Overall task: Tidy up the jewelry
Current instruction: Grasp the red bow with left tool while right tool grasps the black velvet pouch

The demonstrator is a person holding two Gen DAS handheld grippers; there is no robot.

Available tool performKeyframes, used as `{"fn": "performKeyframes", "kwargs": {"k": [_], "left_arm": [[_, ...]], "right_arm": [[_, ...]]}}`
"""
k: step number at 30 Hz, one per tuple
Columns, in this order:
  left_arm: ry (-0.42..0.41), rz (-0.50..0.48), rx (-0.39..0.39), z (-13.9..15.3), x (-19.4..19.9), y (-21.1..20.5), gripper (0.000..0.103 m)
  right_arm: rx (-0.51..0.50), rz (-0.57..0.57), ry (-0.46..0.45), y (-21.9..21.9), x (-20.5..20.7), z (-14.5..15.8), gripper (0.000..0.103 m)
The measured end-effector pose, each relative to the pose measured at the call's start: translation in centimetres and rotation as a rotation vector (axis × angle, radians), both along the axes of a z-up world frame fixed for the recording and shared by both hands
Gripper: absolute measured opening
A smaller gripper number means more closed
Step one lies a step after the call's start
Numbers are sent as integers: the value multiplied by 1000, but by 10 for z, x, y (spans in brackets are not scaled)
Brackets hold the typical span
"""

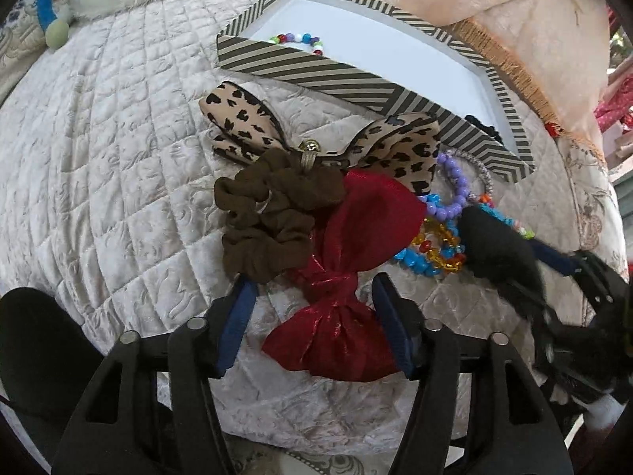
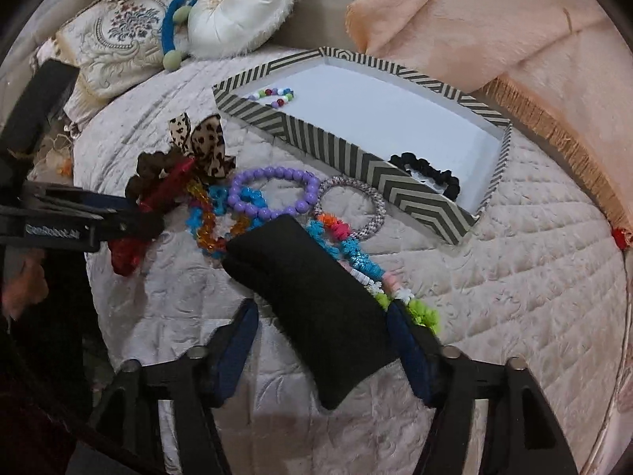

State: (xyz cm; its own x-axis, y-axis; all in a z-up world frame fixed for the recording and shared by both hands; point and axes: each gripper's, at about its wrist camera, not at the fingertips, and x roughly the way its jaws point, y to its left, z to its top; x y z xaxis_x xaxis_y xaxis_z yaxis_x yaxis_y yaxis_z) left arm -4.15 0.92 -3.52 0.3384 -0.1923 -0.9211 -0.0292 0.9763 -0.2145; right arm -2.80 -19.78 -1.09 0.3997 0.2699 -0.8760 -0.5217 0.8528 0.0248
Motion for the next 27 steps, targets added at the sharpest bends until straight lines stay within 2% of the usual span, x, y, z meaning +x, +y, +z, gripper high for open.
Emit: {"fn": "performKeyframes", "kwargs": {"k": [1, 3, 4, 6, 11, 16, 21, 27], "left_arm": [[-5, -6, 6, 0, -1, 1, 27], [-4, -22, -18, 2, -4, 3, 20], [-7, -33, -23, 4, -6, 3, 16], [-22, -57, -38, 10, -14, 4, 15], [-38, -129, -97, 34, -30, 3, 14], [-92, -163, -111, 65, -39, 5, 14], [-146, -165, -81, 86, -34, 6, 14], [-195, -134, -23, 99, -9, 13, 14]], "right_arm": [[8, -9, 1, -2, 0, 0, 37], [21, -28, -5, -5, -3, 4, 21], [34, -44, -12, -9, -5, 7, 18], [88, -72, -14, -17, -11, 17, 14], [168, -110, -27, -31, -29, 39, 14], [226, -148, -61, -37, -37, 61, 13], [263, -184, -99, -40, -35, 82, 14], [283, -235, -122, -40, -20, 96, 14]]}}
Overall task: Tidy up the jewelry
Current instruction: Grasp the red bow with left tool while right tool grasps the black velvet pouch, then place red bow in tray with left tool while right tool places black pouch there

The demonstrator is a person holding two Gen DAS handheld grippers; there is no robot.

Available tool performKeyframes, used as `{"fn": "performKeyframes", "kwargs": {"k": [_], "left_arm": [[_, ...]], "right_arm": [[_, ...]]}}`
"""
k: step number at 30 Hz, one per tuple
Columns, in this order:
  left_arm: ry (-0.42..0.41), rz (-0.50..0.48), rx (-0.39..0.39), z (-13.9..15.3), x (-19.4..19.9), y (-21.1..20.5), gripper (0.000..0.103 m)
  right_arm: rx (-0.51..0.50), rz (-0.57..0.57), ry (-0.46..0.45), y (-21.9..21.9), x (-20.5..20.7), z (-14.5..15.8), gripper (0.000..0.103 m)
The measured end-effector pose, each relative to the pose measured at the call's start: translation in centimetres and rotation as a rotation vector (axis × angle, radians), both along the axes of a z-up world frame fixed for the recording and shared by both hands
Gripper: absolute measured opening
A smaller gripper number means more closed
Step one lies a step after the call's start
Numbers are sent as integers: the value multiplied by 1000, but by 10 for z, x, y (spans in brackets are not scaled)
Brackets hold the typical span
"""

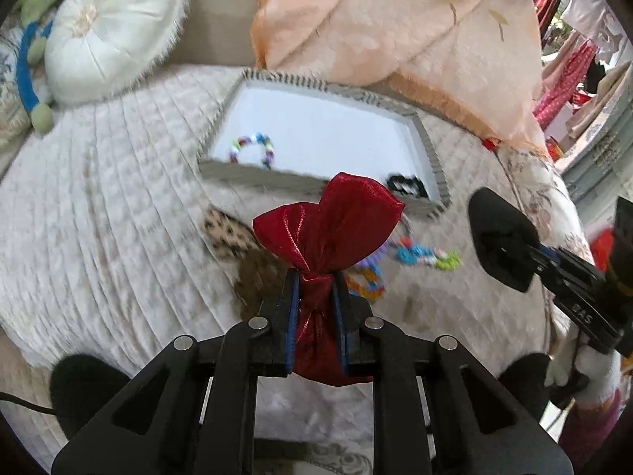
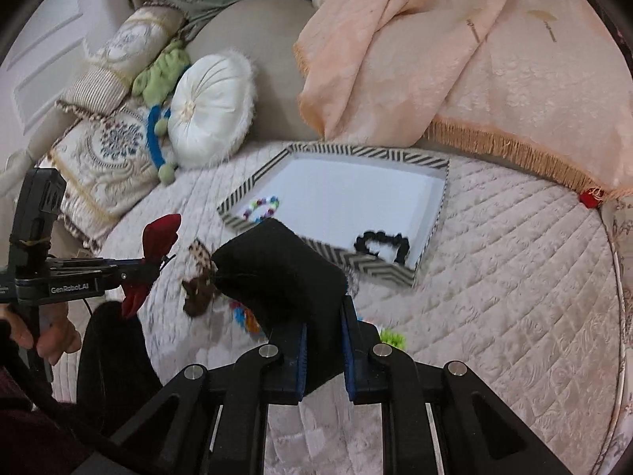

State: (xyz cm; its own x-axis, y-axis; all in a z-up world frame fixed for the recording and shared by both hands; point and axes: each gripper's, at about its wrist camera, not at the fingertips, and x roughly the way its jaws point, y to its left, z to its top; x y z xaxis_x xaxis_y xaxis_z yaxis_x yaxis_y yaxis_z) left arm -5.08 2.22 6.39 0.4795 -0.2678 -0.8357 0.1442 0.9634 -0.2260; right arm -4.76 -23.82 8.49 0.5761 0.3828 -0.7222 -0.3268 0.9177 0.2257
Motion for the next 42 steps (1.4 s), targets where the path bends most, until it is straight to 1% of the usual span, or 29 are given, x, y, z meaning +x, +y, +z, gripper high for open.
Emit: {"fn": "performKeyframes", "kwargs": {"k": [7, 15, 19, 25, 30, 35, 38, 42], "left_arm": [[-57, 43, 77, 7, 40, 3, 14], [-99, 59, 152, 10, 82, -4, 14], [-99, 66, 168, 7, 100, -6, 14], [-98, 69, 186, 2, 126, -12, 14], [-69, 75, 160, -6, 153, -15, 14], [-18, 75, 138, -23, 181, -20, 14], [9, 68, 149, -36, 195, -27, 14], [40, 62, 162, -52, 208, -33, 14]], "right_arm": [[22, -44, 25, 2, 22, 0, 14], [28, -83, 43, 6, 56, 0, 14], [46, -107, 46, 5, 77, 0, 14], [26, -125, 59, 8, 108, -8, 14], [-10, -142, 85, 7, 137, -18, 14], [-45, -150, 101, 7, 162, -32, 14], [-60, -149, 119, 9, 177, -44, 14], [-109, -151, 143, 9, 190, -63, 13]]}}
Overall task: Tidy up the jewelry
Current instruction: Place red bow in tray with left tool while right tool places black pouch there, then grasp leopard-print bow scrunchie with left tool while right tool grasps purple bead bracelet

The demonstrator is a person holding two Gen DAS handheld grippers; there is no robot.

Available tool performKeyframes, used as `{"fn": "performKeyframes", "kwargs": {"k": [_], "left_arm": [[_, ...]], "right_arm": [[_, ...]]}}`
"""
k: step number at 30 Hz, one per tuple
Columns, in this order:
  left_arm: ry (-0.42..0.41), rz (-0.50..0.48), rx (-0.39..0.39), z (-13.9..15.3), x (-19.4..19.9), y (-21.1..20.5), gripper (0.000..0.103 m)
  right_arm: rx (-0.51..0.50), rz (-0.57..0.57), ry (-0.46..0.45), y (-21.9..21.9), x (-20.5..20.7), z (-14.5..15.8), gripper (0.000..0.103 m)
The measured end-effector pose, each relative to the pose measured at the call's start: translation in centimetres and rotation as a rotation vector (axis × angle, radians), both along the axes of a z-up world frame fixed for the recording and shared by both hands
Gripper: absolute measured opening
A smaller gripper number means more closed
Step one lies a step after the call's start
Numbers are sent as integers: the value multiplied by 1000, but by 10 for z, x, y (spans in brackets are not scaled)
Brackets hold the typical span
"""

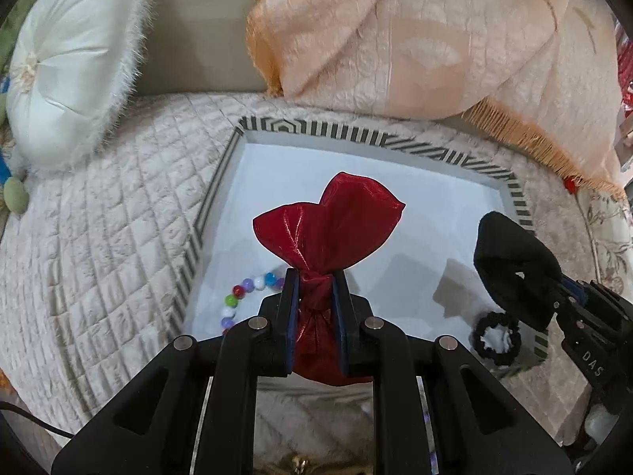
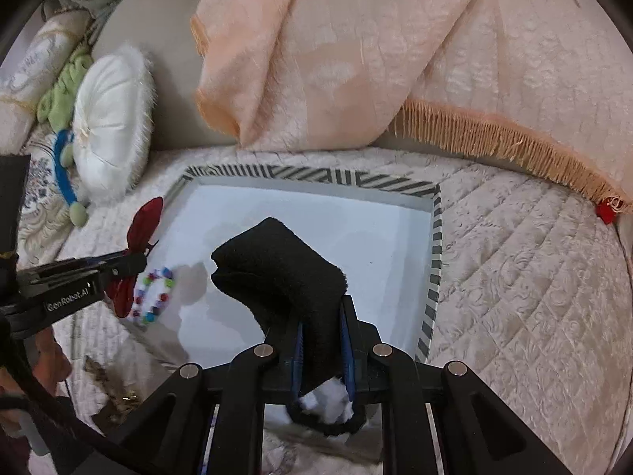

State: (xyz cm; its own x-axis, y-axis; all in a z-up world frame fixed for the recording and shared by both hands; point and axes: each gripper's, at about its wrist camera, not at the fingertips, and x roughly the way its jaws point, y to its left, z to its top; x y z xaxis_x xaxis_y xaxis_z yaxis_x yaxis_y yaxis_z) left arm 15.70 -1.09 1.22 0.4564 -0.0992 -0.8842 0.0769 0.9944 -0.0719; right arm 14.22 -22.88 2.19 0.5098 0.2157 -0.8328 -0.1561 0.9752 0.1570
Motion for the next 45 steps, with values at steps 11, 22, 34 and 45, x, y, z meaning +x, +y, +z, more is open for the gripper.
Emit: {"fn": "performKeyframes", "kwargs": {"k": [11, 22, 34, 45], "left_arm": [[57, 16, 35, -29, 16, -5, 15], [68, 36, 3, -32, 19, -4, 42], [-15, 49, 7, 10, -23, 16, 48], [-119, 55, 48, 39, -93, 30, 48]], "right_arm": [[-39, -22, 58, -10, 12, -31, 14], [44, -28, 19, -20, -5, -17, 43], [96, -35, -17, -6, -42, 18, 44], [118, -11, -68, 18, -93, 48, 44]]}}
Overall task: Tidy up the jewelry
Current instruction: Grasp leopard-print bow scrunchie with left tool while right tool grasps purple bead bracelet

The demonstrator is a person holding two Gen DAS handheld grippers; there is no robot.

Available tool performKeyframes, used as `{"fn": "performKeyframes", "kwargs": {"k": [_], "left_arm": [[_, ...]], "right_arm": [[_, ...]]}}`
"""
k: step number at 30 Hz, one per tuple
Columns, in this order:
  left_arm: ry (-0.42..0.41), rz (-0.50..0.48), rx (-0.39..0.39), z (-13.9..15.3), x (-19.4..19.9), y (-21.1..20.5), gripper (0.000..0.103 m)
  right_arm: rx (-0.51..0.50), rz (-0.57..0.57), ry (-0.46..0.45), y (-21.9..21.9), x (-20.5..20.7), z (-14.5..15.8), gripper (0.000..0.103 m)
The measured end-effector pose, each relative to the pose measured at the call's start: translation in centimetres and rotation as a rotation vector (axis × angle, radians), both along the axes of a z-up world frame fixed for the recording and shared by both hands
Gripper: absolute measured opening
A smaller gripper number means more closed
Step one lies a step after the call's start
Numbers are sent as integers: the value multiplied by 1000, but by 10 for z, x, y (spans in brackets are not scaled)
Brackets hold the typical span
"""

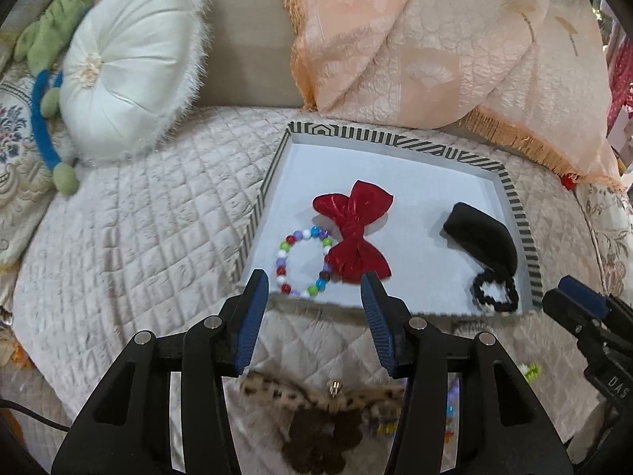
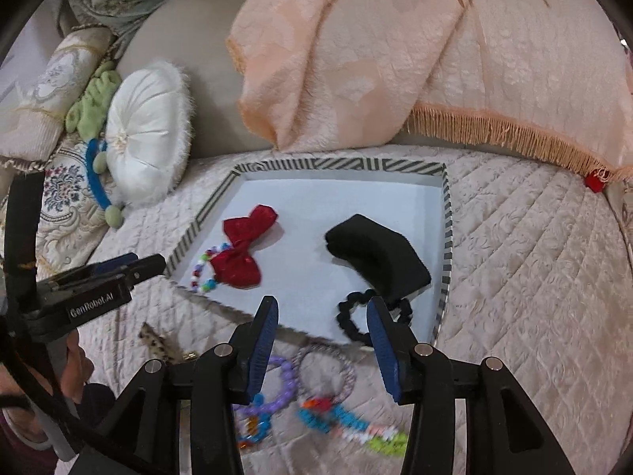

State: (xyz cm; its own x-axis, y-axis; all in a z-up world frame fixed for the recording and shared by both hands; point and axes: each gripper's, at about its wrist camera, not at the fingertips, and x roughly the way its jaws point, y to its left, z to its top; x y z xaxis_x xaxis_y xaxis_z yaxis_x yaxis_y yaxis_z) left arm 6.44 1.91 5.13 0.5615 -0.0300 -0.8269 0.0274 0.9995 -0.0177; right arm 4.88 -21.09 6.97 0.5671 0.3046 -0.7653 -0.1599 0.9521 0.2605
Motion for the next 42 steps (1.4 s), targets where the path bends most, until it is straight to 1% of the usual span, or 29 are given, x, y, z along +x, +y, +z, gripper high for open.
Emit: {"fn": "performKeyframes", "kwargs": {"k": [5, 9, 16, 23, 28, 32, 35, 36, 38, 42], "left_arm": [[-41, 7, 3, 12, -30, 3, 48], [-70, 4, 7, 20, -50, 1, 48], [-91, -6, 6, 25, -75, -3, 48], [-91, -19, 9, 23, -90, -5, 48], [-77, -21, 9, 20, -96, -5, 48], [-51, -12, -32, 20, -96, 5, 48], [-27, 5, -81, 21, -94, 20, 48], [-7, 12, -108, 20, -92, 28, 48], [22, 21, -131, 15, -90, 38, 48], [66, 19, -121, -2, -92, 47, 48]], "right_arm": [[-20, 1, -25, 7, -21, 14, 45], [-9, 14, -33, 12, -40, 20, 45], [11, 19, -26, 16, -64, 17, 47], [15, 7, -13, 13, -77, 14, 47], [10, 6, -10, 11, -84, 13, 48], [2, 7, -2, 10, -88, 12, 48], [-1, 18, 3, 9, -94, 9, 49], [0, 25, 9, 9, -95, 7, 49], [0, 36, 22, 9, -95, 2, 49], [7, 51, 51, 9, -95, -12, 49]]}}
